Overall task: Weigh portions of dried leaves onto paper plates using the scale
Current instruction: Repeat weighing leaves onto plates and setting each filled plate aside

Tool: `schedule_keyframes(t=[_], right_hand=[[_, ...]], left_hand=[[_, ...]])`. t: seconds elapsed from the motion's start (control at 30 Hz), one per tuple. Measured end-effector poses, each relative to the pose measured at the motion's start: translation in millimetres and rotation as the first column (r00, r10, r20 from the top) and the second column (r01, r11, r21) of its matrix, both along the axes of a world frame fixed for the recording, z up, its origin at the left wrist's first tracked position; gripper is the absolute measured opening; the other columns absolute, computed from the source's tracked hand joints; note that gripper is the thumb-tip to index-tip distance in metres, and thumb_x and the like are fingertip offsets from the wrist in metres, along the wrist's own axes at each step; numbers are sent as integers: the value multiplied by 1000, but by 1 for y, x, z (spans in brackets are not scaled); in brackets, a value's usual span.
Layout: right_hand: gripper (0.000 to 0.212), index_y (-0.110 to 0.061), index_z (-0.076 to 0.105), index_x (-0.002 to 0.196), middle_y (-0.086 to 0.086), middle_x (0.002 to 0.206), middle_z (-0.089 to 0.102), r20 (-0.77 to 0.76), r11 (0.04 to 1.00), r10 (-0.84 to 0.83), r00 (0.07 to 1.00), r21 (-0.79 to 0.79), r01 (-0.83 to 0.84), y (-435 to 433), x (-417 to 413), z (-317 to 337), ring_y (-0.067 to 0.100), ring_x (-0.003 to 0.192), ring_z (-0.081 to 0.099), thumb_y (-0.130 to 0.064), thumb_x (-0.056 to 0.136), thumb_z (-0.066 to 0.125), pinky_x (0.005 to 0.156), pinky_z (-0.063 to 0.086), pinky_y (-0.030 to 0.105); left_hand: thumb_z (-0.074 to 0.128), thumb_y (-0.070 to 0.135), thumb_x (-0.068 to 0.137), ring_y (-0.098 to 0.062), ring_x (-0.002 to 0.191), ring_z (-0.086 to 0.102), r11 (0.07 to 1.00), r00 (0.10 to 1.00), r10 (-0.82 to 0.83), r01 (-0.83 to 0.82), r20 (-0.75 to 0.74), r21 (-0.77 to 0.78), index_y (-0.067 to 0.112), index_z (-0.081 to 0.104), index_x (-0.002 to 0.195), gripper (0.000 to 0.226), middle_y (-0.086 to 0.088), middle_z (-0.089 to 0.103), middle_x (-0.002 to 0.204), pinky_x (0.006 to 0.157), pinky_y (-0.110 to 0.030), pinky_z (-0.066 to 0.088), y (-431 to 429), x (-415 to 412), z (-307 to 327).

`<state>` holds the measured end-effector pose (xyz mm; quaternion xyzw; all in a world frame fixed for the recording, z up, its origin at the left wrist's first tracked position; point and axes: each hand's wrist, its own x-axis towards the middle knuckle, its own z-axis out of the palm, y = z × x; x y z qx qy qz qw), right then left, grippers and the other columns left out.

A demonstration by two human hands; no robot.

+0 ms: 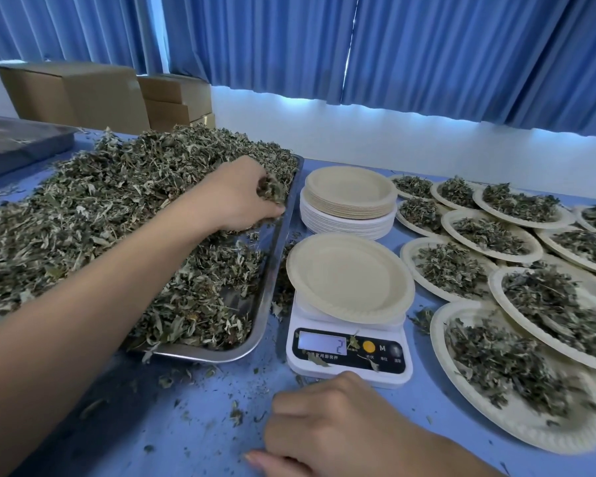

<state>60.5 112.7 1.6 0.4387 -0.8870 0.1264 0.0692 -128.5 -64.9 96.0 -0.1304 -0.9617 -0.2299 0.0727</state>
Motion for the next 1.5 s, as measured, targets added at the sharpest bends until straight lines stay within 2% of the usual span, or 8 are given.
schedule_keyframes(t=[0.1,0.3,0.47,0.63,0.83,1.07,1.23,1.5], right_hand=[[43,-26,43,70,-4,67,37,-21,1000,7,1000,-10,-7,0,0,1,14,58,34,-43,110,41,53,41,39],[39,-30,37,73,-6,68,33,-53,1000,4,999,-18,-5,0,0,1,15,58,35,-44,109,44,51,41,38],[41,-27,43,72,-6,69,32,-12,1000,6,1000,-15,-6,1,1,2,17,57,39,-44,109,43,52,43,40],[37,-30,34,76,-6,69,32,-37,999,17,999,-26,-18,1,0,3,18,58,38,-44,109,42,52,42,40],[35,-31,34,78,-6,70,33,-31,999,20,999,-28,-21,1,1,3,18,57,39,-44,109,44,51,42,41],[39,-27,49,73,-7,70,31,-53,1000,7,999,-28,-9,2,1,1,17,56,38,-44,108,47,48,39,36],[36,-32,31,78,-8,71,27,-93,999,9,996,-35,-12,2,0,2,15,55,34,-44,107,49,47,37,35],[39,-31,32,74,-7,69,26,-125,999,11,992,-39,-16,2,0,3,13,57,26,-41,106,53,46,31,32]], left_hand=[[82,32,83,-2,60,64,956,982,-184,167,49,242,16,66,82,22,11,69,63,54,-16,45,17,14,-4],[89,36,74,-14,118,61,859,894,-395,279,211,429,30,61,124,57,4,62,124,105,-34,48,36,23,-17],[74,37,89,-10,109,63,934,934,-309,263,177,241,30,65,119,32,8,64,116,97,-32,50,13,9,-5],[69,29,94,-14,95,65,917,939,-136,240,315,-318,21,67,112,20,0,68,110,90,-37,54,-17,-8,-1],[87,51,68,-3,84,51,781,853,-72,371,517,-503,32,56,122,65,16,50,94,75,-29,44,-21,-6,-3],[85,32,79,-16,90,53,783,884,-116,361,452,-506,23,64,121,48,13,50,90,78,-29,41,-5,-3,-18],[82,23,83,-7,68,46,842,926,-123,287,356,-457,18,70,111,31,13,51,77,60,-29,35,-12,-4,-10],[85,22,80,-30,108,61,973,999,26,-19,30,-228,24,69,118,41,-6,66,123,95,-40,50,-15,-8,1]])
